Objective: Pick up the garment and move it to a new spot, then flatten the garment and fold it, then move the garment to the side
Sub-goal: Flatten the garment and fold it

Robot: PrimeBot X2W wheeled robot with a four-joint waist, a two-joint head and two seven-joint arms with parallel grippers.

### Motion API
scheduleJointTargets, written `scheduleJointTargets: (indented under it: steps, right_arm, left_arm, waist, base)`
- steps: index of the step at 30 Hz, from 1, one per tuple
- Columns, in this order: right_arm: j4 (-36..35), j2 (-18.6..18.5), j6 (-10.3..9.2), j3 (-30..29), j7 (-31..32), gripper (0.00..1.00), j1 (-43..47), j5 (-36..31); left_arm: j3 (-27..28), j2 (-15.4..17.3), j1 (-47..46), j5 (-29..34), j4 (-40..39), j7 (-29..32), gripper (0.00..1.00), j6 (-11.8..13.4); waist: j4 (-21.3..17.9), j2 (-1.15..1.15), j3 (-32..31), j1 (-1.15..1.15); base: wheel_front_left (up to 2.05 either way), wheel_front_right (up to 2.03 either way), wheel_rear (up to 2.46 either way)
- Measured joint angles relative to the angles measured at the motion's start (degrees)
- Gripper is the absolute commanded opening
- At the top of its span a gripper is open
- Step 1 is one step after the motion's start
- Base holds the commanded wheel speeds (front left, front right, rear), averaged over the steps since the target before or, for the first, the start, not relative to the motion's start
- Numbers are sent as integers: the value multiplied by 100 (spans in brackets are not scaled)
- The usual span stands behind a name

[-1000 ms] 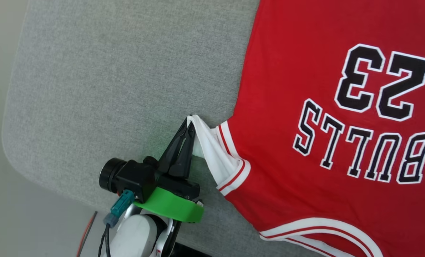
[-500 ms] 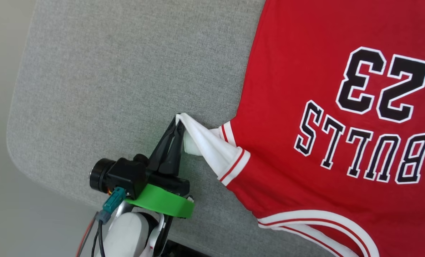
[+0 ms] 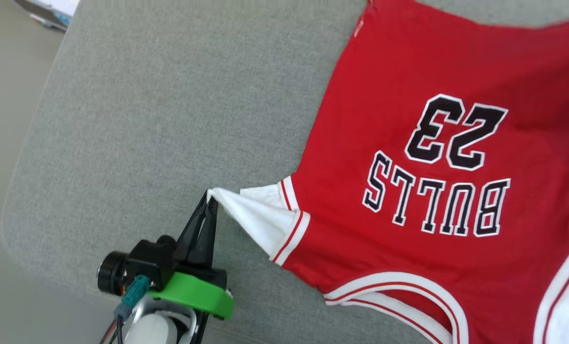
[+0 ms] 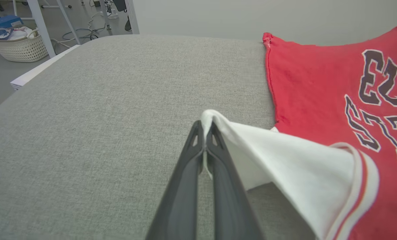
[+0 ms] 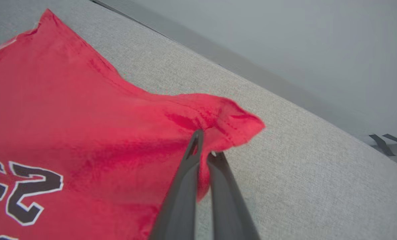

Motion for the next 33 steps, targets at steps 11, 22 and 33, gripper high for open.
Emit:
scheduleJointTargets:
  steps: [11, 22, 33]
  right_arm:
    - [-802, -392, 1, -647, -747, 0, 2517, 300]
    - [-1005, 530, 2, -2054, -1013, 0, 5413, 279]
    - [-1136, 1535, 0, -2260, -990, 57, 6559, -245]
  left_arm:
    - [188, 185, 613, 3, 172, 0, 0, 124]
    - [265, 264, 882, -98, 256, 11, 0, 210]
    - [260, 321, 885, -129, 263, 76, 0, 283]
  waist:
    - [-507, 0, -851, 0]
    - [-1056, 0, -1377, -1]
    - [-1314, 0, -1507, -1]
  base:
    - [0, 0, 0]
    - [0, 0, 0]
    - [0, 0, 0]
